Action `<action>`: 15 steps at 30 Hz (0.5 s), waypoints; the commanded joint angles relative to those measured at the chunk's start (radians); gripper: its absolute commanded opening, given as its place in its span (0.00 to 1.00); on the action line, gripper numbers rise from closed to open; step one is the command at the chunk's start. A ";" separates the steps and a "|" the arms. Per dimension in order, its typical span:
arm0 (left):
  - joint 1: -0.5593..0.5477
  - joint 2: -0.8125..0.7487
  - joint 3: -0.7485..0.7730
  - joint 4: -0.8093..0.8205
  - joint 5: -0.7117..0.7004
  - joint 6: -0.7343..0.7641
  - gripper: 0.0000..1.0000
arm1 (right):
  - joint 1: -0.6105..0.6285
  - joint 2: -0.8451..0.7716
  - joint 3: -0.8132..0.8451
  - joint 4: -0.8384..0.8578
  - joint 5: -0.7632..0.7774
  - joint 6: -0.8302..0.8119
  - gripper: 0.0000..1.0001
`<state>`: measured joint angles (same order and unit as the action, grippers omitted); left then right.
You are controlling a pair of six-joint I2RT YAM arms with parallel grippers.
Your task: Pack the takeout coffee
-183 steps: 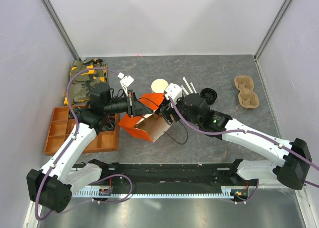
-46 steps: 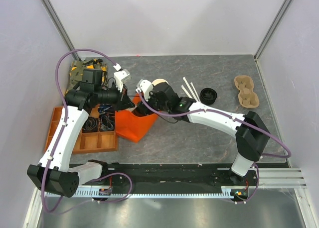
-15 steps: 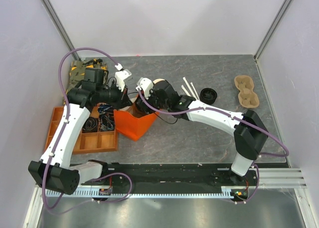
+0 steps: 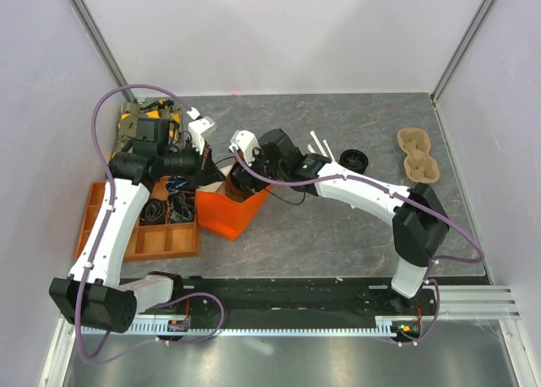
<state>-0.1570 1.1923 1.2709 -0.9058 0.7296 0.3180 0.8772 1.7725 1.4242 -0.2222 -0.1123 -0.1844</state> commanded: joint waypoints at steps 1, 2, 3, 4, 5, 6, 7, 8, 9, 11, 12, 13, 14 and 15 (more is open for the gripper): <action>0.014 -0.046 -0.011 -0.002 0.174 -0.056 0.02 | -0.014 0.019 0.059 -0.109 -0.075 -0.067 0.18; 0.017 -0.051 -0.010 -0.005 0.195 -0.057 0.02 | -0.015 0.018 0.068 -0.120 -0.078 -0.073 0.18; 0.020 -0.054 -0.011 -0.008 0.220 -0.059 0.02 | -0.017 0.015 0.071 -0.137 -0.078 -0.078 0.18; 0.027 -0.054 -0.008 -0.011 0.275 -0.057 0.02 | -0.018 0.007 0.073 -0.144 -0.078 -0.085 0.18; 0.028 -0.056 -0.007 -0.012 0.293 -0.063 0.02 | -0.018 -0.001 0.079 -0.161 -0.078 -0.089 0.18; 0.031 -0.056 -0.007 -0.012 0.342 -0.066 0.02 | -0.020 -0.007 0.084 -0.173 -0.079 -0.095 0.18; 0.033 -0.056 -0.008 -0.012 0.365 -0.066 0.02 | -0.020 -0.018 0.088 -0.189 -0.079 -0.099 0.18; 0.034 -0.057 -0.011 -0.012 0.390 -0.069 0.02 | -0.023 -0.025 0.091 -0.215 -0.076 -0.111 0.18; 0.036 -0.053 -0.015 -0.012 0.407 -0.080 0.02 | -0.023 -0.033 0.094 -0.230 -0.075 -0.119 0.17; 0.043 -0.048 -0.022 -0.012 0.453 -0.095 0.02 | -0.021 -0.059 0.094 -0.267 -0.069 -0.142 0.17; 0.050 -0.043 -0.034 -0.012 0.468 -0.112 0.02 | -0.021 -0.068 0.094 -0.278 -0.063 -0.150 0.17; 0.066 -0.040 -0.042 -0.012 0.484 -0.122 0.02 | -0.023 -0.080 0.096 -0.287 -0.061 -0.158 0.17; 0.076 -0.037 -0.050 -0.012 0.487 -0.132 0.02 | -0.021 -0.085 0.100 -0.305 -0.058 -0.161 0.17; 0.083 -0.036 -0.068 -0.013 0.488 -0.138 0.02 | -0.020 -0.087 0.102 -0.313 -0.055 -0.168 0.17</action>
<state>-0.1017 1.1648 1.2316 -0.9218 1.0485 0.2520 0.8639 1.7432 1.4803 -0.4656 -0.1829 -0.3054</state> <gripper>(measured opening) 0.043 0.750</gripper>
